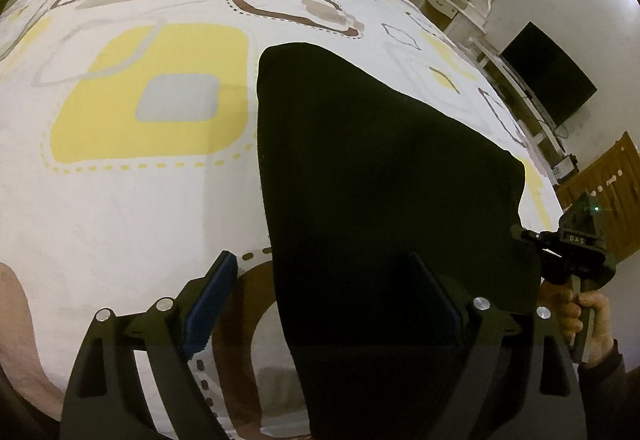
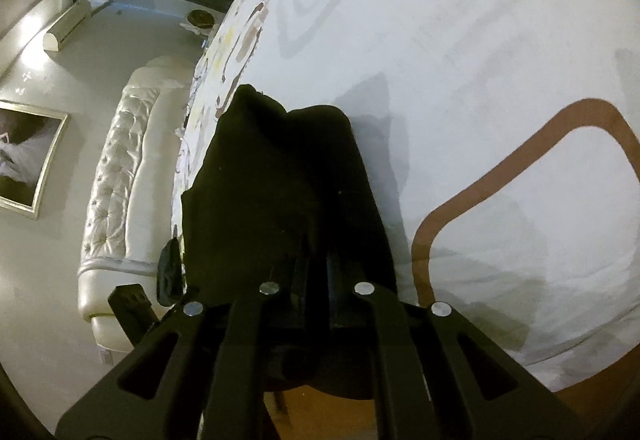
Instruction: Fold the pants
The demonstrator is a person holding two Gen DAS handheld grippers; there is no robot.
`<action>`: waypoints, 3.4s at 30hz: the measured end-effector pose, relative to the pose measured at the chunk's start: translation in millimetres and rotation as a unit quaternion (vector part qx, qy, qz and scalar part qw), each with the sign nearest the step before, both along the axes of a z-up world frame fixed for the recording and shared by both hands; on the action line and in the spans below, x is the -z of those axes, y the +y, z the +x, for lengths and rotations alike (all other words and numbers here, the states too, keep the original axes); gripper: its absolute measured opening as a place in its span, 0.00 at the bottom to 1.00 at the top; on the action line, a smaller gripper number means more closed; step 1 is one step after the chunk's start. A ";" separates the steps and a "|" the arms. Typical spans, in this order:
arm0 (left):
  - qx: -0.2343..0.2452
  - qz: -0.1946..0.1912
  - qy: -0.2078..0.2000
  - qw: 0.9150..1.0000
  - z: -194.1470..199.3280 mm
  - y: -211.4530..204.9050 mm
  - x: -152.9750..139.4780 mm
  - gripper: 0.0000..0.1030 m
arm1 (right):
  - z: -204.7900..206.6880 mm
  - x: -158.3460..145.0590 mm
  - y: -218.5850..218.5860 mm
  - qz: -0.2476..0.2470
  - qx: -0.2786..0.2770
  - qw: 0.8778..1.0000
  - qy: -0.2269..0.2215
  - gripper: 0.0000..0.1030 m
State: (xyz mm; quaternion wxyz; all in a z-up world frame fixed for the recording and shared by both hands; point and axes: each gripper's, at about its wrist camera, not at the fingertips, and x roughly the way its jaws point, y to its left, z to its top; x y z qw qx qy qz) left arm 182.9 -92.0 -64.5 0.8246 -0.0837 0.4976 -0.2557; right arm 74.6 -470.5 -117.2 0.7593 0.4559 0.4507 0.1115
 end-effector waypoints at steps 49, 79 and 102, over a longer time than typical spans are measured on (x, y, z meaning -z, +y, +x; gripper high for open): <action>0.023 -0.208 0.183 0.961 62.0 42.0 31.1 0.84 | 30.3 -11.5 -2.9 0.029 -0.104 0.994 -0.021 0.88; 0.084 -0.169 0.136 0.973 63.4 13.4 38.5 0.55 | 42.6 -1.1 0.6 0.034 -0.143 0.989 -0.020 0.58; 0.078 -0.167 0.114 0.976 76.5 12.6 23.9 0.29 | 45.6 -14.5 16.6 0.027 -0.124 0.990 -0.061 0.28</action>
